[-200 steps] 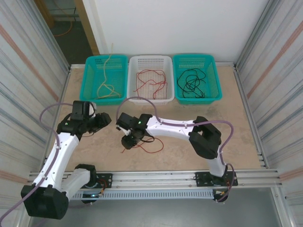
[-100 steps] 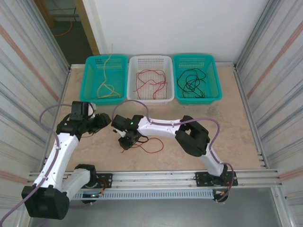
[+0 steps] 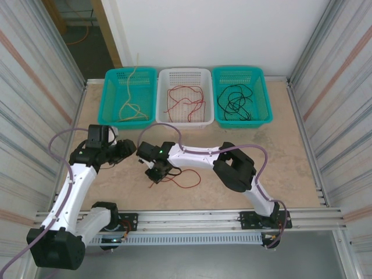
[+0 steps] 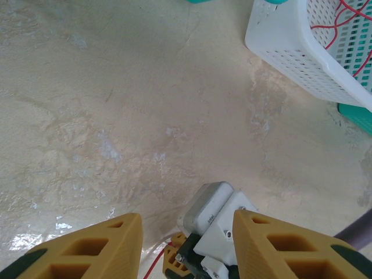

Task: Untangle the cables

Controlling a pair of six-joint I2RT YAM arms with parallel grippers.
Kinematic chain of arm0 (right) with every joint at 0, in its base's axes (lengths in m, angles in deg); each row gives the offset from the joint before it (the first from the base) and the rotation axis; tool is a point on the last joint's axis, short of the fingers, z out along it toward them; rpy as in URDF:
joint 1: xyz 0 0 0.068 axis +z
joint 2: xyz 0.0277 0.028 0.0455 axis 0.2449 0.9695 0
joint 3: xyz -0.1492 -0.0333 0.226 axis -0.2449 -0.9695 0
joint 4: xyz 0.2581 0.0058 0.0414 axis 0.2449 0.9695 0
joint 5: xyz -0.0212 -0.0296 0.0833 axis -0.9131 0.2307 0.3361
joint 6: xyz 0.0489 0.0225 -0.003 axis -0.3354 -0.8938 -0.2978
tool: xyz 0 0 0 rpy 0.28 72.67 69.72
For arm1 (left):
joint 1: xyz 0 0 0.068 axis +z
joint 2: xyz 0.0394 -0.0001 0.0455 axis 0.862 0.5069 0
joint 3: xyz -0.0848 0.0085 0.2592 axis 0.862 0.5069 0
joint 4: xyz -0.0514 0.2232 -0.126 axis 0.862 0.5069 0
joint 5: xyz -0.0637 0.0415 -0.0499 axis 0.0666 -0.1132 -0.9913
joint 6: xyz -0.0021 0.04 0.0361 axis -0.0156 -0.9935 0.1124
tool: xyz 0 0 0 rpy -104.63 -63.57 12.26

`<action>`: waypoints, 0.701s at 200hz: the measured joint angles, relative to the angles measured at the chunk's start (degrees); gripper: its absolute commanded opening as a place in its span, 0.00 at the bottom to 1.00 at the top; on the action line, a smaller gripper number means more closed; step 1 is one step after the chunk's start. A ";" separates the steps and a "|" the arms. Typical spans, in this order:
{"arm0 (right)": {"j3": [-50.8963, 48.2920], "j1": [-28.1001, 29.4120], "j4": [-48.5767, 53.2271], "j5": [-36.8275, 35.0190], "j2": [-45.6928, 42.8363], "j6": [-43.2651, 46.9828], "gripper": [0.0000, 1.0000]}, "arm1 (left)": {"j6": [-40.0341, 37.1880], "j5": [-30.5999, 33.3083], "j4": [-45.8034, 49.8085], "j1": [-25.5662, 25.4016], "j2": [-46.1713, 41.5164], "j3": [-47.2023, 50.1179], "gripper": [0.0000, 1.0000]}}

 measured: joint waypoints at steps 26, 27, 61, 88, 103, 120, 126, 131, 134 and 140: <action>0.00 -0.17 0.00 -0.66 0.00 -0.04 0.02 | 0.00 -0.35 0.02 0.00 0.00 0.00 0.45; 0.00 -0.20 -0.02 -0.66 0.00 0.02 0.02 | 0.00 -0.35 0.02 0.00 0.00 0.00 0.45; -0.35 -0.63 -0.33 -1.81 -0.20 -0.02 0.00 | -0.02 -0.92 -0.02 0.00 0.00 0.00 0.45; -4.15 -1.57 -1.03 -2.82 -4.68 -0.09 0.00 | -0.22 -2.56 -1.40 0.00 -0.59 0.00 0.46; -5.68 -2.75 -1.20 -3.39 -9.60 -0.26 0.00 | -0.26 -3.74 -2.86 0.00 -1.64 -0.04 0.46; -6.12 -4.00 -1.57 -4.39 -16.74 -0.46 0.00 | -0.24 -5.40 -4.87 0.00 -2.86 -0.39 0.47; -6.12 -4.42 -1.90 -4.74 -19.54 -0.48 0.00 | -0.20 -6.05 -5.73 0.00 -3.21 -0.57 0.47; -6.12 -4.72 -2.21 -5.20 -21.84 -0.48 0.00 | -0.15 -6.78 -6.62 0.00 -3.52 -0.74 0.47; -6.12 -4.85 -2.36 -5.31 -23.06 -0.50 0.00 | -0.13 -7.13 -7.19 0.00 -3.67 -0.83 0.47; -6.12 -5.18 -2.86 -5.62 -25.97 -0.70 0.00 | 0.02 -7.91 -8.50 0.00 -4.02 -0.90 0.47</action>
